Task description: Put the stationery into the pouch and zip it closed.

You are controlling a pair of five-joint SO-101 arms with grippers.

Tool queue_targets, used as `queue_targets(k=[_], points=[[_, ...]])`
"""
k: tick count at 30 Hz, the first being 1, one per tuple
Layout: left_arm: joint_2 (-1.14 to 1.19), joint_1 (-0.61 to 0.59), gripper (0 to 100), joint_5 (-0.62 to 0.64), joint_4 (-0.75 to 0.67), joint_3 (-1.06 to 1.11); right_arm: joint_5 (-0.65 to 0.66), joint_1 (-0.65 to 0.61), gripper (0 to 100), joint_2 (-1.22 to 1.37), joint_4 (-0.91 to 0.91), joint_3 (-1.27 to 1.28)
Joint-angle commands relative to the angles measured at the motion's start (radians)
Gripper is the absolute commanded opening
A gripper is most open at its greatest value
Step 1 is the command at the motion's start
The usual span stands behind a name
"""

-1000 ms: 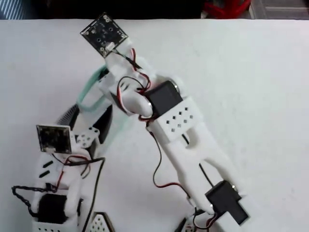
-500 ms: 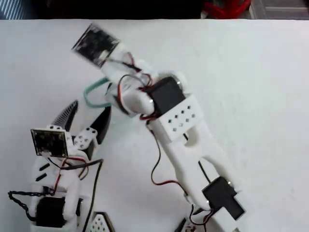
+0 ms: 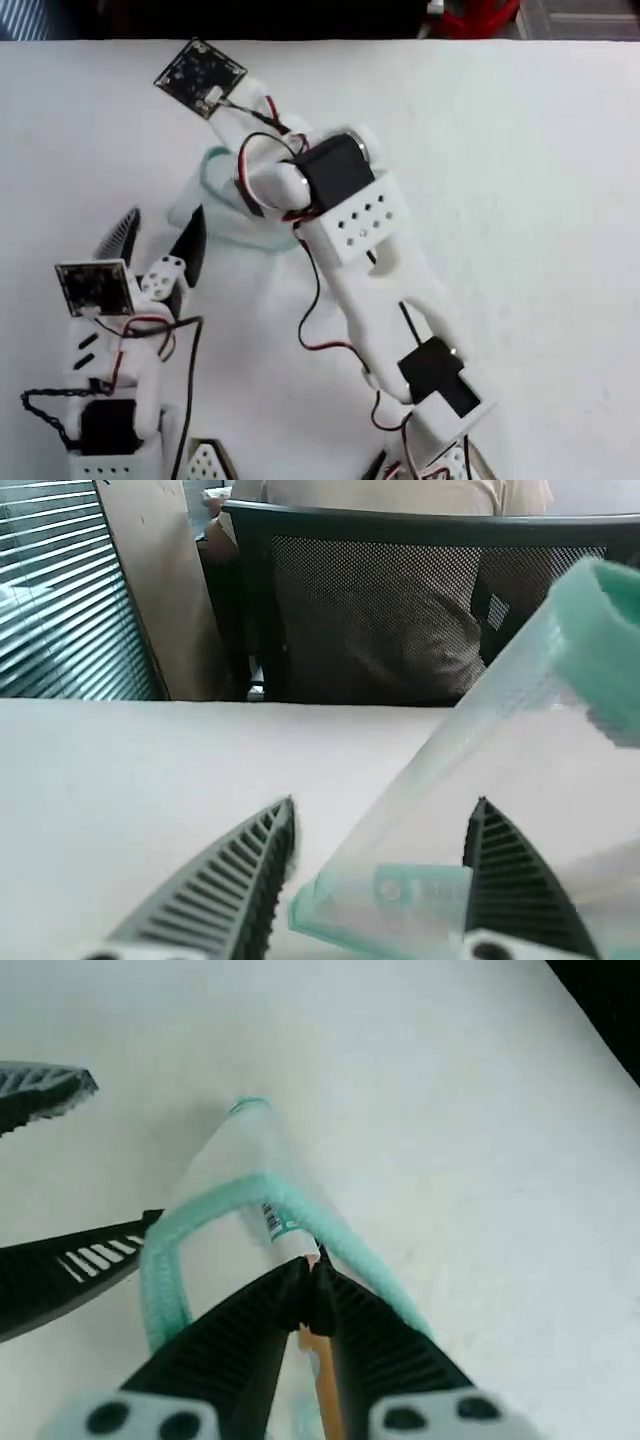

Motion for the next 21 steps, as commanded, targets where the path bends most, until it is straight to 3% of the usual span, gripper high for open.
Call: queue_targets(k=[1,8,12,21], points=[[0.002,0.025,28,-0.006,-0.028,0.026,0.049,0.021,2.6,0.01,-0.001,-0.031],[0.004,0.038,28,-0.002,-0.061,0.037,0.137,0.024,24.2,0.004,0.013,-0.15],[0.004,0.071,28,-0.005,-0.074,0.117,0.169,0.004,25.9,0.012,0.039,-0.275],[0.004,0.131,22,-0.006,-0.213,0.153,0.193,0.002,26.1,0.062,0.039,-0.245]])
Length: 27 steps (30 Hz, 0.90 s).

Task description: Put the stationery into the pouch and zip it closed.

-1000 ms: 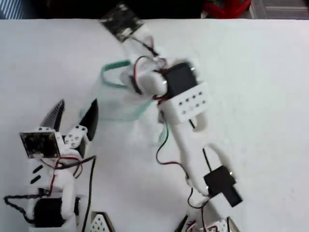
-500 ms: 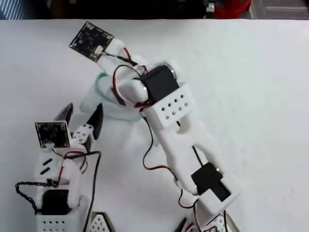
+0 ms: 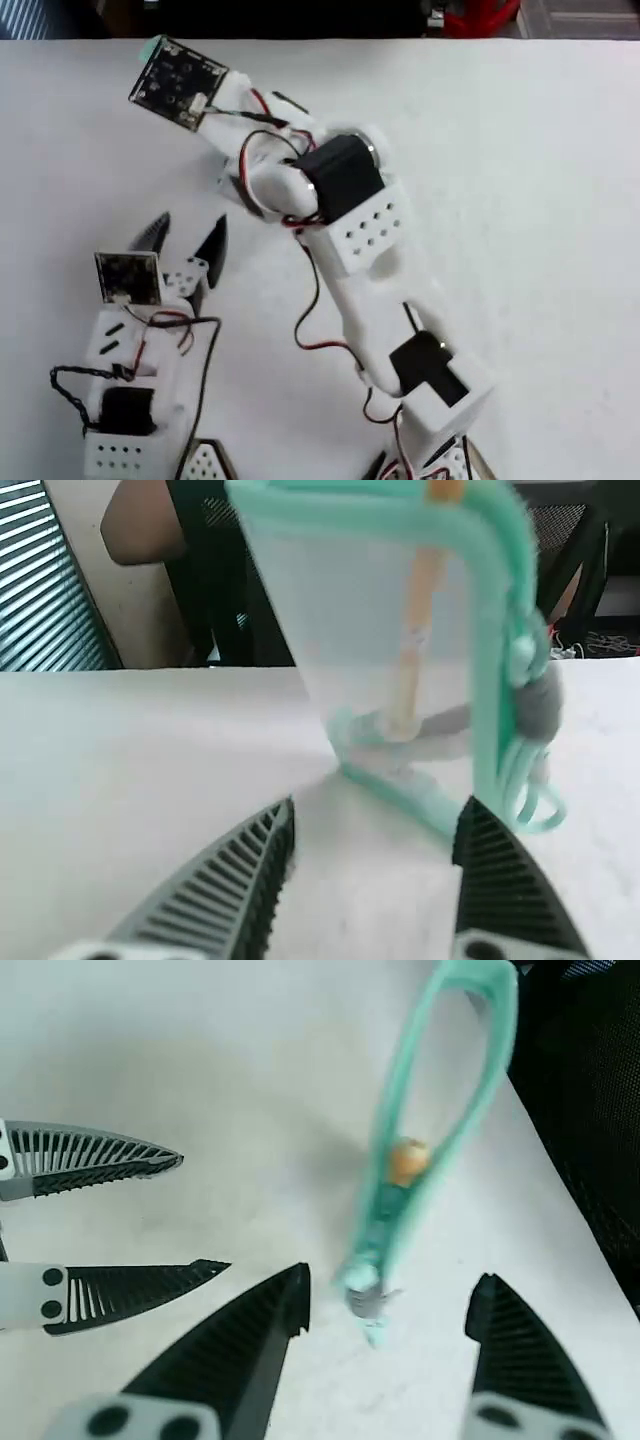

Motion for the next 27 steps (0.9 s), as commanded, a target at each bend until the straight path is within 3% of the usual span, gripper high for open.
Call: queue_targets(k=[1,5,8,11,13,20,24,27], points=[[-0.013,0.051,22,-0.006,-0.048,-0.006,0.018,-0.002,26.1,0.038,-0.005,-0.003],[-0.013,0.033,21,-0.006,-0.021,-0.008,0.014,0.064,25.9,0.134,-0.019,-0.052],[-0.015,-0.045,21,-0.008,0.157,-0.089,0.011,0.105,25.9,0.137,0.004,-0.12],[-0.015,-0.077,21,-0.009,0.393,-0.304,-0.015,0.116,25.9,0.145,0.004,-0.121],[-0.015,-0.076,21,-0.009,0.454,-0.423,-0.034,0.12,25.8,0.148,0.004,-0.121],[-0.015,-0.073,21,-0.005,0.175,-0.273,-0.041,0.108,25.9,0.148,0.002,-0.003],[-0.015,-0.094,21,-0.009,0.133,-0.259,0.118,0.09,26.1,0.147,-0.03,0.232],[-0.015,-0.263,21,-0.029,0.15,-0.351,0.157,0.088,26.1,0.137,-0.076,0.365]])
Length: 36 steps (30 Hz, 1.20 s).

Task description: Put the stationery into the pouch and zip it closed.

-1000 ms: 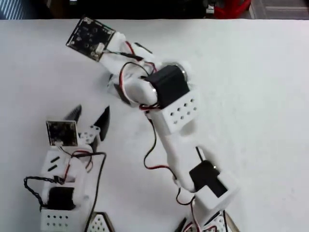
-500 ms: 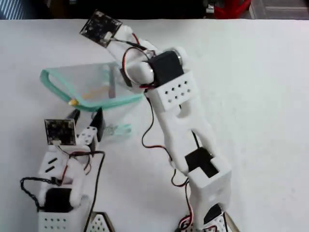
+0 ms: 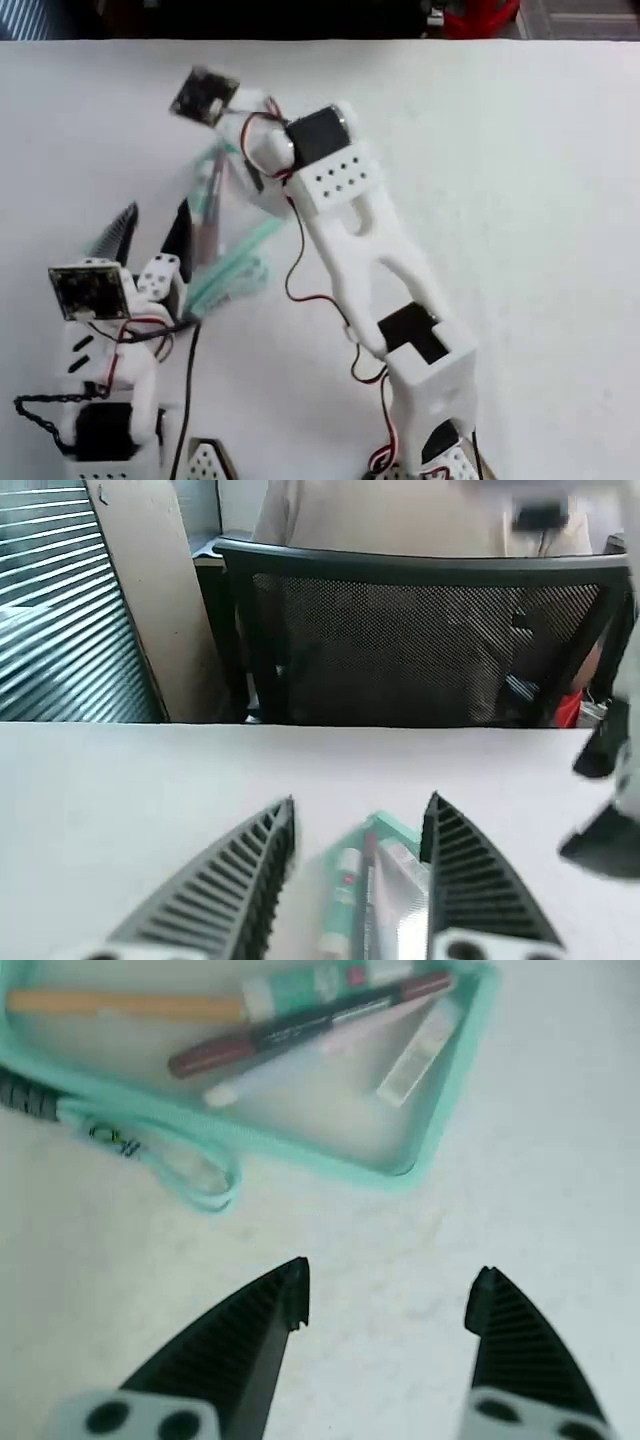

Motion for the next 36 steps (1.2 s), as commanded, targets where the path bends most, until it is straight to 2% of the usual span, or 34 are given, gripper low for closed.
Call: queue_targets(k=[1,4,11,14,19,20,21,24,29,31,34,36], points=[[-0.013,-0.217,21,-0.068,-0.02,-0.124,0.051,-0.01,25.9,-0.025,-0.045,0.11],[-0.008,-0.348,21,-0.218,-0.046,-0.12,0.051,-0.01,25.9,-0.024,-0.068,0.153],[-0.008,-0.492,21,-0.582,-0.284,0.187,0.049,-0.065,25.9,-0.025,-0.113,0.229],[-0.01,-0.509,22,-0.729,-0.399,0.313,0.046,-0.07,25.9,-0.059,-0.124,0.256],[0.042,-0.432,28,-0.749,-0.358,0.298,0.043,-0.041,25.9,-0.165,-0.174,0.348],[0.059,-0.423,28,-0.758,-0.327,0.272,0.043,-0.036,25.9,-0.185,-0.182,0.376],[0.082,-0.42,28,-0.778,-0.238,0.212,0.043,-0.022,25.9,-0.202,-0.188,0.407],[0.209,-0.415,28,-0.829,0.11,-0.06,0.043,0.01,25.9,-0.245,-0.232,0.508],[0.581,-0.432,28,-0.853,0.224,-0.425,0.041,0.053,25.8,-0.292,-0.306,0.655],[0.75,-0.437,28,-0.967,0.319,-0.588,0.029,0.056,25.8,-0.314,-0.335,0.715],[0.972,-0.44,28,-1.206,0.489,-0.827,-0.006,0.058,25.8,-0.352,-0.394,0.809],[1.096,-0.446,28,-1.358,0.551,-0.944,-0.012,0.058,25.8,-0.38,-0.443,0.876]])
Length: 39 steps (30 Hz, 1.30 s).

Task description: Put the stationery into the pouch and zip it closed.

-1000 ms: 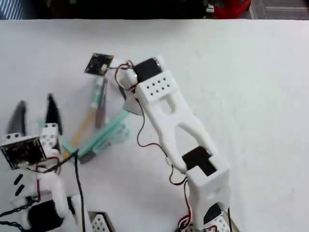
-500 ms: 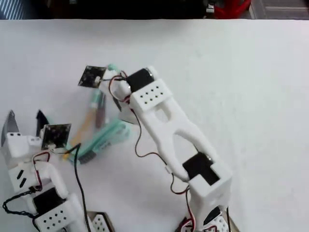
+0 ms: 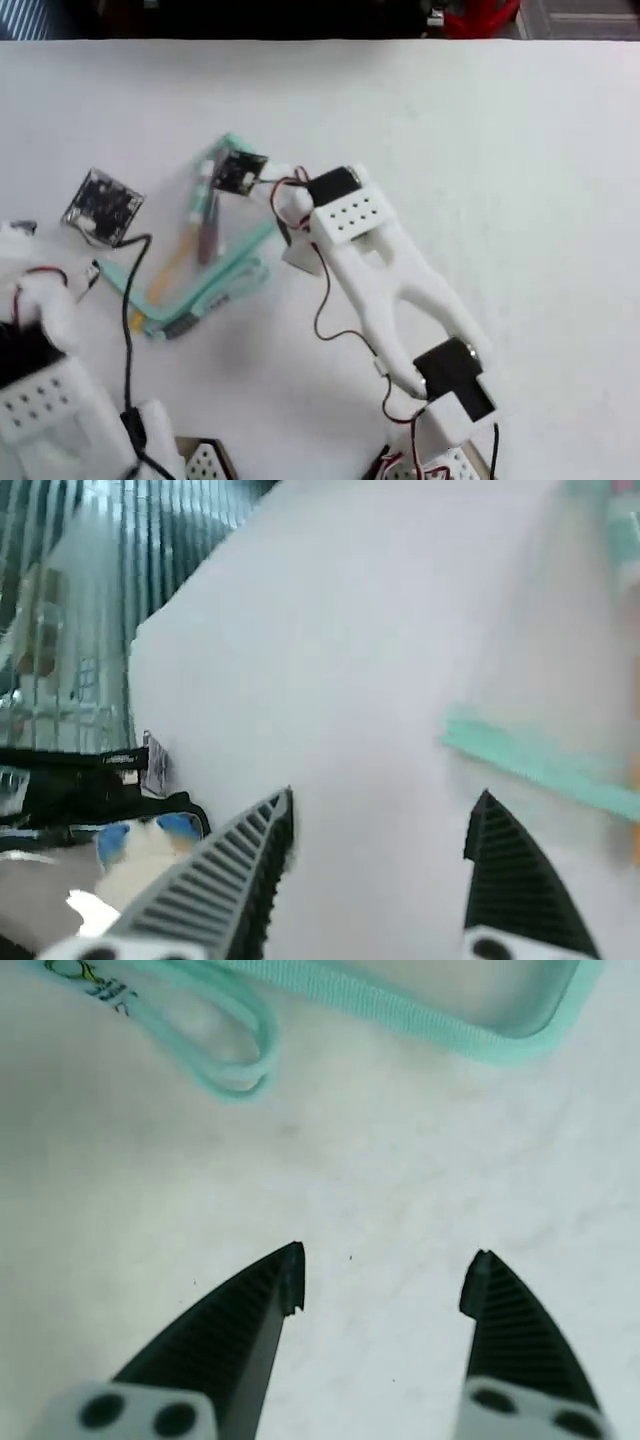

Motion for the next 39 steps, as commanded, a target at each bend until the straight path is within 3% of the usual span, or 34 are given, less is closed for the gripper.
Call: queue_targets(k=[1,5,7,13,21,25,33,39], points=[[0.26,-0.027,28,-0.295,0.109,-0.269,-0.02,0.012,25.8,-0.088,-0.087,0.094],[0.378,-0.038,28,-0.552,0.055,-0.281,-0.021,0.012,25.8,-0.122,-0.191,0.232],[0.401,-0.033,28,-0.611,-0.009,-0.238,-0.021,0.012,25.8,-0.128,-0.232,0.282],[0.406,-0.012,28,-0.609,-0.308,0.015,-0.021,0.012,25.9,-0.124,-0.291,0.333],[0.406,-0.015,28,-0.609,-0.858,0.388,-0.021,0.004,25.9,-0.122,-0.294,0.333],[0.412,-0.01,28,-0.614,-1.036,0.517,-0.021,0.002,25.9,-0.122,-0.294,0.333],[0.414,0.041,28,-0.605,-1.091,0.557,-0.021,0.002,25.9,-0.122,-0.294,0.333],[0.415,0.127,28,-0.408,-1.091,0.56,-0.021,0.002,25.9,-0.122,-0.291,0.334]])
